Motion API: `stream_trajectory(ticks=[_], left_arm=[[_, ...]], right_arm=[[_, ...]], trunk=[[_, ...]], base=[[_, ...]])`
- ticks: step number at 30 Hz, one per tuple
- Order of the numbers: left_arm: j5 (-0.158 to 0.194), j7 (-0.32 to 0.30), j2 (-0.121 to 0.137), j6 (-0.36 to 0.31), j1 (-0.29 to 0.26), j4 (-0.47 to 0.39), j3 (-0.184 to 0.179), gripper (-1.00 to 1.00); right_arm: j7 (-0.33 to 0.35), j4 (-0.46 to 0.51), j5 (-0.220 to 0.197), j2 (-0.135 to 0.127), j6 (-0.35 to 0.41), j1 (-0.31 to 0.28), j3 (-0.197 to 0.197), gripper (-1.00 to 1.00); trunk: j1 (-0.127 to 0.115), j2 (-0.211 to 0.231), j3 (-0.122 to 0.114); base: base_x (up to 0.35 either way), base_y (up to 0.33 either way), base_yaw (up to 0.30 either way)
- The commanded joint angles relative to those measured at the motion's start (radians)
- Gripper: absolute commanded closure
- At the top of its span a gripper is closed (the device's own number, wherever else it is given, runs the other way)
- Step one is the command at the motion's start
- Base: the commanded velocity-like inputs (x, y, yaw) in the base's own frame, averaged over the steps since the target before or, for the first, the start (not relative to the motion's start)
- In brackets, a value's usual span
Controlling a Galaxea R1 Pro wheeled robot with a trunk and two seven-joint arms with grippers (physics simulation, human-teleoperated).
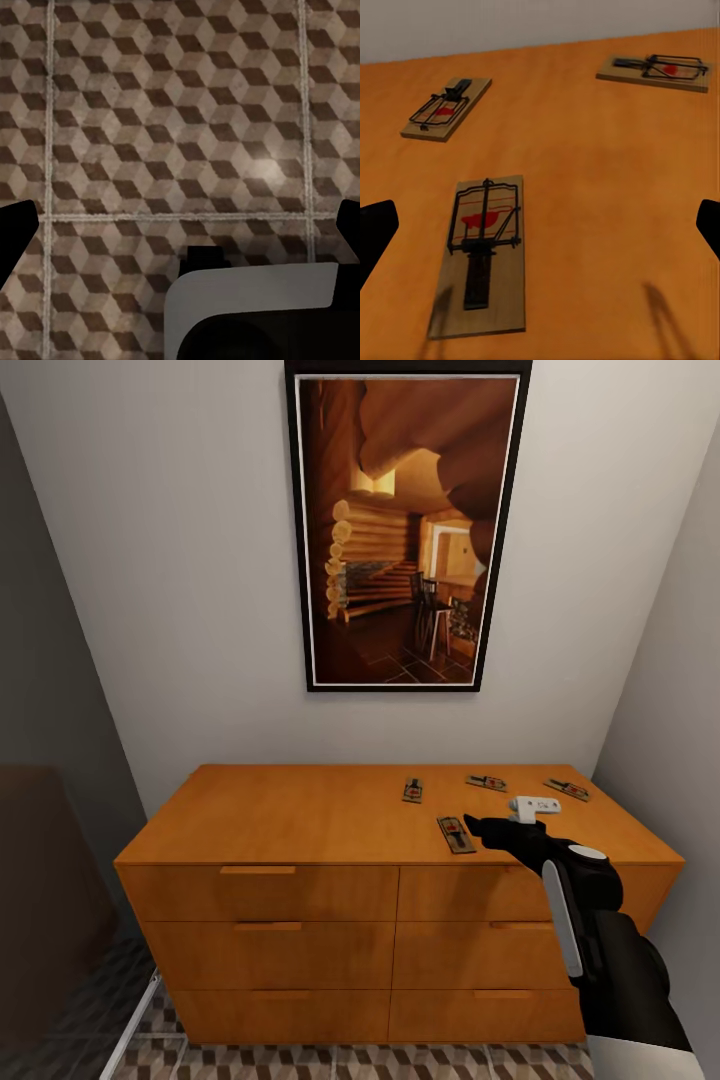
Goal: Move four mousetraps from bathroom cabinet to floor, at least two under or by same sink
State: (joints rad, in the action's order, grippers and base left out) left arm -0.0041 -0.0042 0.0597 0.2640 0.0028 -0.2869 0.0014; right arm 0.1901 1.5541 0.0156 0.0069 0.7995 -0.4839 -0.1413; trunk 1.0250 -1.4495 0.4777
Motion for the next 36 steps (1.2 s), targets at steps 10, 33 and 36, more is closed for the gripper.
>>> stream_trajectory(ticks=[10,33,36], left_arm=[[0.0,0.0,0.0,0.001,0.0,-0.001,0.0,-1.0],[0.0,0.0,0.0,0.001,0.0,-0.001,0.0,-1.0],[0.0,0.0,0.0,0.001,0.0,-0.001,0.0,-1.0]], right_arm=[[-0.002,-0.01,0.026,0.0,0.006,-0.001,-0.003,-1.0],[-0.003,-0.017,0.12,0.003,0.006,-0.001,0.001,-1.0],[-0.003,-0.018,0.121,0.004,0.006,-0.001,0.007,-1.0]], trunk=[[0.0,-0.001,0.001],[0.0,-0.001,0.001],[0.0,-0.001,0.001]], base=[[0.0,0.0,0.0],[0.0,0.0,0.0],[0.0,0.01,0.0]])
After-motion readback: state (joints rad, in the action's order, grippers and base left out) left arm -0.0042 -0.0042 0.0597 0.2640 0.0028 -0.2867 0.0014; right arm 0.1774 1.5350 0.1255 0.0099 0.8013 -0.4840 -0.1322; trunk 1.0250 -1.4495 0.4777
